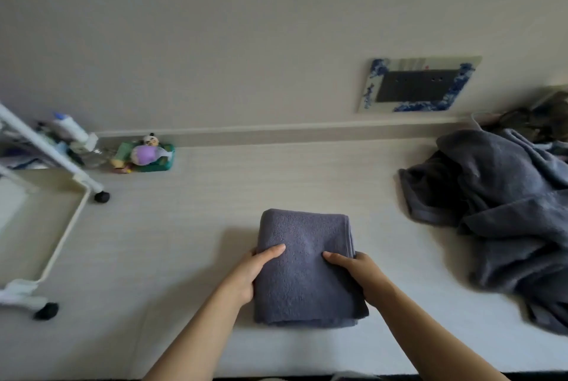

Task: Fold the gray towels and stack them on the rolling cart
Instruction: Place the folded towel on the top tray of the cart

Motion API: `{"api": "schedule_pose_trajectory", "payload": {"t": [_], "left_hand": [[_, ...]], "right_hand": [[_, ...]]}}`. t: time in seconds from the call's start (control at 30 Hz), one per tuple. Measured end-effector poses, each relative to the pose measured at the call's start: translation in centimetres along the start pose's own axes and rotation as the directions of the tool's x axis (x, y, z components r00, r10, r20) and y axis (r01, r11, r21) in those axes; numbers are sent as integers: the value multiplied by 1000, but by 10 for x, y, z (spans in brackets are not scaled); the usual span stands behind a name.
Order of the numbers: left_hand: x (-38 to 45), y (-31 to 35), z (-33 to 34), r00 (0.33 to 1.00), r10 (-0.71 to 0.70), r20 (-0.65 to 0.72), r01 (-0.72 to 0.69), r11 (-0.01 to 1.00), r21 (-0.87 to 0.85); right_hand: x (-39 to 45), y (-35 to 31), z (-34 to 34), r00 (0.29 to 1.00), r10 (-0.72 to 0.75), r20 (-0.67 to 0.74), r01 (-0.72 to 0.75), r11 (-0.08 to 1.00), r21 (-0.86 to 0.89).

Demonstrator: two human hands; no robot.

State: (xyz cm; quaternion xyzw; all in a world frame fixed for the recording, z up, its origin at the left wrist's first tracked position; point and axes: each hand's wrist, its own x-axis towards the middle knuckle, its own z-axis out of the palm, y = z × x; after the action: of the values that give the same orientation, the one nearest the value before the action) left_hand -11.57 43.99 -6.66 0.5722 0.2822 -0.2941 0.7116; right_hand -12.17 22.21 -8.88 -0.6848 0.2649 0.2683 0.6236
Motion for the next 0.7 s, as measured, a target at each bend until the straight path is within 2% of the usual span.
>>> {"api": "schedule_pose_trajectory", "payload": {"t": [0.1,0.27,0.4,0.5,0.6,0.7], "left_hand": [[-25,19,-37,997,57,-48,-60,996,-61],[-80,69,-116,955,224,-192,-250,960,-125],[-127,106,-167,900,314,-301,-372,915,-158],[-160,127,-203,825,373,-425,-476,864,-166],[-192,150,-227,774,435,-461,-564,805,-187],[-220,175,-248,691,504,-519,-659,734,-164]], "right_hand": [[-4,-33,36,983,-70,172,64,997,41],[-24,-109,118,887,-195,419,205,979,21],[-42,-166,185,821,-269,504,341,938,-55],[-61,-209,236,765,-338,548,477,870,-129],[-79,-253,274,709,-396,583,580,799,-162],[-96,-298,309,647,-421,635,665,720,-199]]}}
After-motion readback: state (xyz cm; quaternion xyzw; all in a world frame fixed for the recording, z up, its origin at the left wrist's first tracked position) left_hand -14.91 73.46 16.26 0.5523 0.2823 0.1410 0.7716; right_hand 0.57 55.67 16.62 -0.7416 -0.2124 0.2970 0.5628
